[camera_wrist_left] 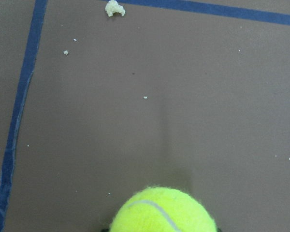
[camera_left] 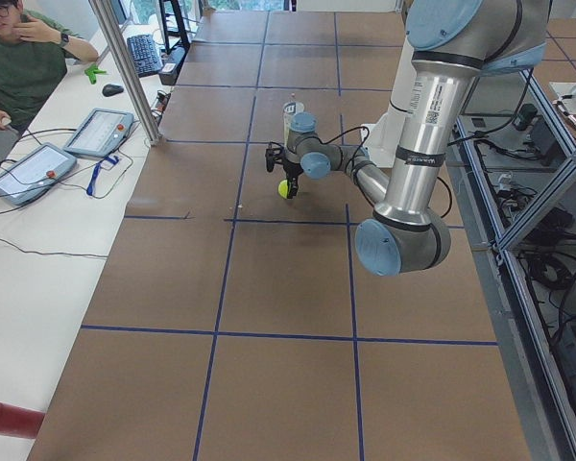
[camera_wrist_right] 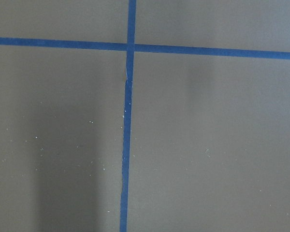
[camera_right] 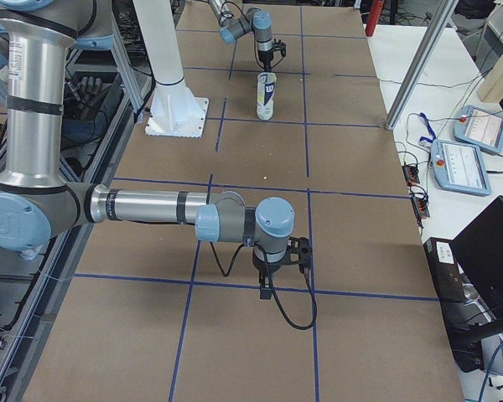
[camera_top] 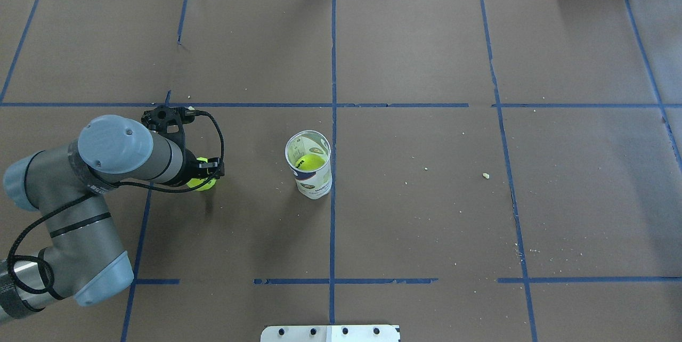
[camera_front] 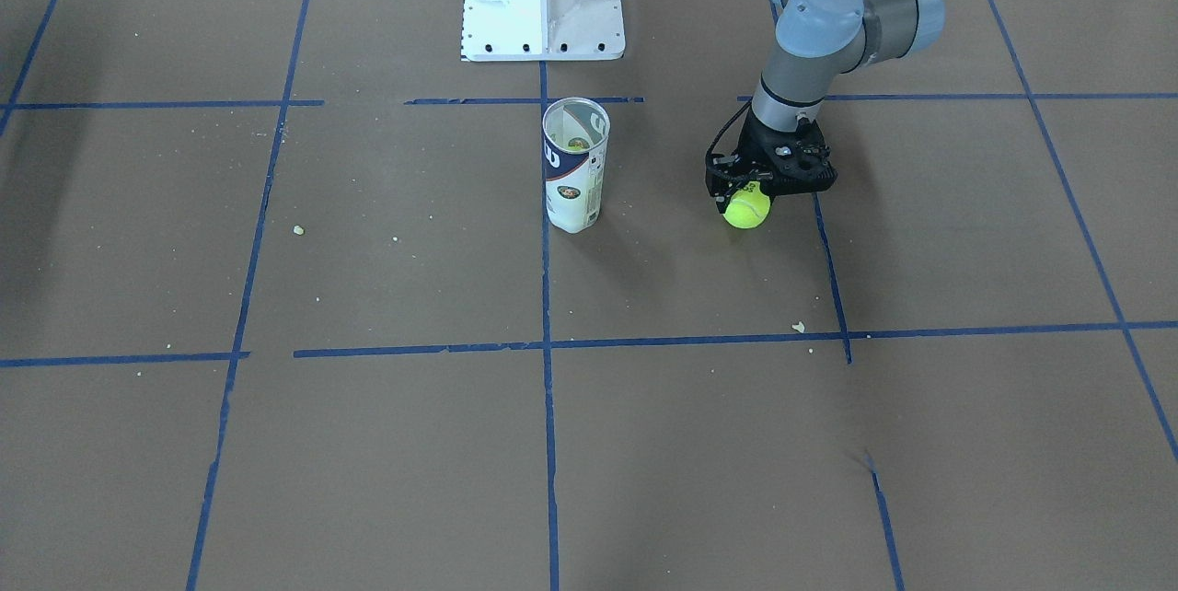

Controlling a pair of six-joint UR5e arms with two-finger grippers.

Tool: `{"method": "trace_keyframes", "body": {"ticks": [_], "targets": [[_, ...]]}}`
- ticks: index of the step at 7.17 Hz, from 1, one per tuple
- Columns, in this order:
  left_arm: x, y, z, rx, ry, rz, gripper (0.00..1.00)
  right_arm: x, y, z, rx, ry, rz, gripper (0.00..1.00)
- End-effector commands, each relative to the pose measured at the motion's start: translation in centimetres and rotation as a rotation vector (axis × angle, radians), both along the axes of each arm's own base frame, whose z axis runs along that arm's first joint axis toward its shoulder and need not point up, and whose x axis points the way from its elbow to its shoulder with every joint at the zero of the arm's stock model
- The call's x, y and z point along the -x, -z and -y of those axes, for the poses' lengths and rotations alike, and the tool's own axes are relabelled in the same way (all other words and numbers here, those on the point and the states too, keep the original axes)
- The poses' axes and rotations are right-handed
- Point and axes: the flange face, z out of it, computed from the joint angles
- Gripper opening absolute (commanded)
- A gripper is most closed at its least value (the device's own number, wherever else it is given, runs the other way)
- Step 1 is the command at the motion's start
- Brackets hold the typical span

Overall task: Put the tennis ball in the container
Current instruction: 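Lower the left gripper over the tennis ball and close on it, then lift the ball with the left gripper and carry it above the clear cup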

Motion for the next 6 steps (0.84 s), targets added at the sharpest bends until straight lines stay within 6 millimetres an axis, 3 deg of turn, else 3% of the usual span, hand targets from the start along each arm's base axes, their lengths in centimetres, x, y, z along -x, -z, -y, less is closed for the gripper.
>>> {"method": "trace_keyframes", "body": {"ticks": [1,3,4,5,6], "targets": [[3.2,4.9,-1.2,-0.002,0.002,-0.001,0.0,0.0,-0.1,-0.1,0.001,0.0,0.0,1.0],[8.8,13.0,0.6,0.016,0.074,-0.007,0.0,0.0,-0.1,-0.1,0.001,0.0,0.0,1.0],[10.6,17.0,0.1,0.05,0.062,-0.015,0.0,0.0,-0.1,-0.1,0.001,0.0,0.0,1.0],[11.7,20.4,-0.6,0.071,0.05,-0.022,0.0,0.0,-0.1,-0.1,0.001,0.0,0.0,1.0],[11.2,23.9,-0.9,0.099,0.028,-0.041,0.0,0.0,0.0,-0.1,0.001,0.0,0.001,1.0]]}}
